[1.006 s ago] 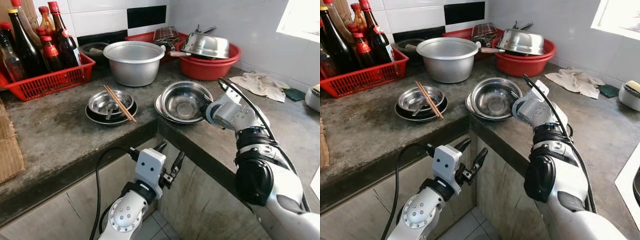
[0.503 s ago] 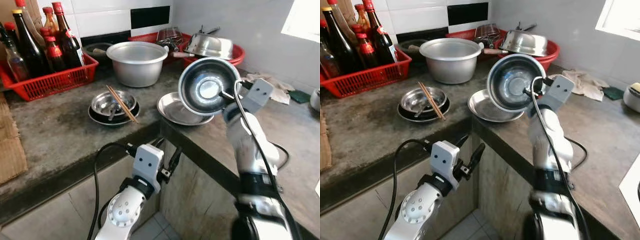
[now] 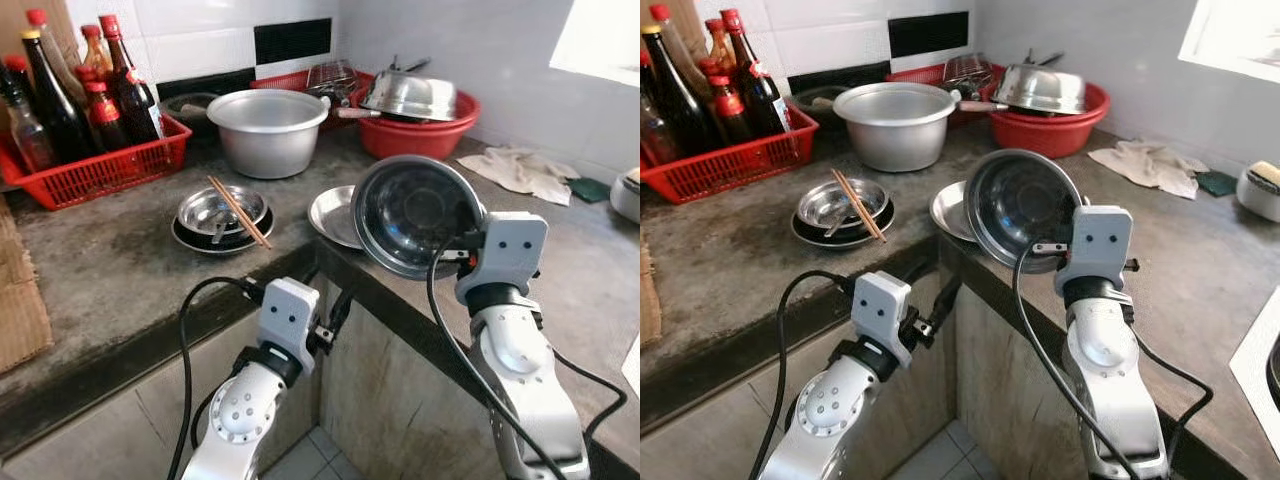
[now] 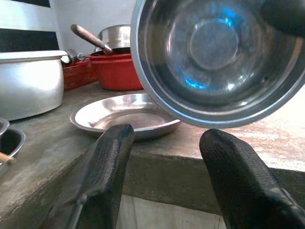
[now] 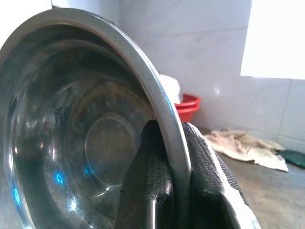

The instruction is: Kitchen organization

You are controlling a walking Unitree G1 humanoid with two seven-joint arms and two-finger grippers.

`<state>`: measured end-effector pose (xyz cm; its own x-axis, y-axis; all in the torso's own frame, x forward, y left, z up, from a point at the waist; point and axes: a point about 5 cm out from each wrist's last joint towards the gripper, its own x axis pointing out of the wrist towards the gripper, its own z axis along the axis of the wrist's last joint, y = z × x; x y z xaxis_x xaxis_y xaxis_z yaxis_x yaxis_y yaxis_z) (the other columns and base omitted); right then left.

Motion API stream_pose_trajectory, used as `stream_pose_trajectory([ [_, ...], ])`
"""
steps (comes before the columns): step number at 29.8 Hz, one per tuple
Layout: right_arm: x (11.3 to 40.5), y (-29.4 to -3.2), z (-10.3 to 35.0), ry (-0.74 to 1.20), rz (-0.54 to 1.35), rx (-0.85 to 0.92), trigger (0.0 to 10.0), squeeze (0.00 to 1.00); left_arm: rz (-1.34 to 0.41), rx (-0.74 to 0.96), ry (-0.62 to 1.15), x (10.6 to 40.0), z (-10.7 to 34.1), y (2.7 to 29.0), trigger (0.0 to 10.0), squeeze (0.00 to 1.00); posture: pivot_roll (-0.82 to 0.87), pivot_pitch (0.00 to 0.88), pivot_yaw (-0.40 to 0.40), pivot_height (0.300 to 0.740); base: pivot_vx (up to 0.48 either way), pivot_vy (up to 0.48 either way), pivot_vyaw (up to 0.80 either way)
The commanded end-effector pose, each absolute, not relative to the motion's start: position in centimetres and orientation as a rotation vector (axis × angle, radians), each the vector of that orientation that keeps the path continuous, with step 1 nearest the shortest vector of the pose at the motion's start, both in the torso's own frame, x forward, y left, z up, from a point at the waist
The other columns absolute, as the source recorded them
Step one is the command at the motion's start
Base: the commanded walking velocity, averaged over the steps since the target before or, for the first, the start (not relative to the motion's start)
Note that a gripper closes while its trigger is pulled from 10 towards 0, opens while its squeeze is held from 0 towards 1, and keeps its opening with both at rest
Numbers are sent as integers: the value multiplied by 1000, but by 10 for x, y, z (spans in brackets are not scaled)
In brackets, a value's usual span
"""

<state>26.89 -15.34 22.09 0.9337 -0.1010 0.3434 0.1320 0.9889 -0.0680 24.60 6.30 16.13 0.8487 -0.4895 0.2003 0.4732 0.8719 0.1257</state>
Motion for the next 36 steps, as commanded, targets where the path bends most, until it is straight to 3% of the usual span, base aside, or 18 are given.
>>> stream_pose_trajectory([
  [1, 263, -151, 230, -402, -124, -96, 0, 0, -519, 80, -239, 247, 165, 60, 10000, 0, 2, 0, -14, 740, 0, 0, 0],
  [4, 262, -150, 230, -405, -123, -107, 0, 0, -513, 77, -247, 247, 167, 59, 10000, 0, 0, 0, -18, 740, 0, 0, 0],
  [5, 261, -150, 229, -404, -121, -108, 3451, 0, -510, 76, -251, 247, 168, 59, 10000, 0, 0, 0, -21, 740, 0, 0, 0],
  [6, 261, -150, 228, -402, -120, -108, 3451, 0, -509, 76, -254, 248, 169, 59, 10000, 0, 1, 0, -22, 740, 0, 0, 0],
  [7, 261, -149, 227, -397, -115, -109, 10000, 0, -506, 75, -256, 247, 169, 59, 10000, 0, 2, 0, -26, 740, 0, 0, 0],
  [36, 262, -136, 214, -324, -9, -86, 10000, 0, -462, 81, -260, 247, 172, 60, 10000, 0, 2, 0, -44, 740, 0, 0, 0],
])
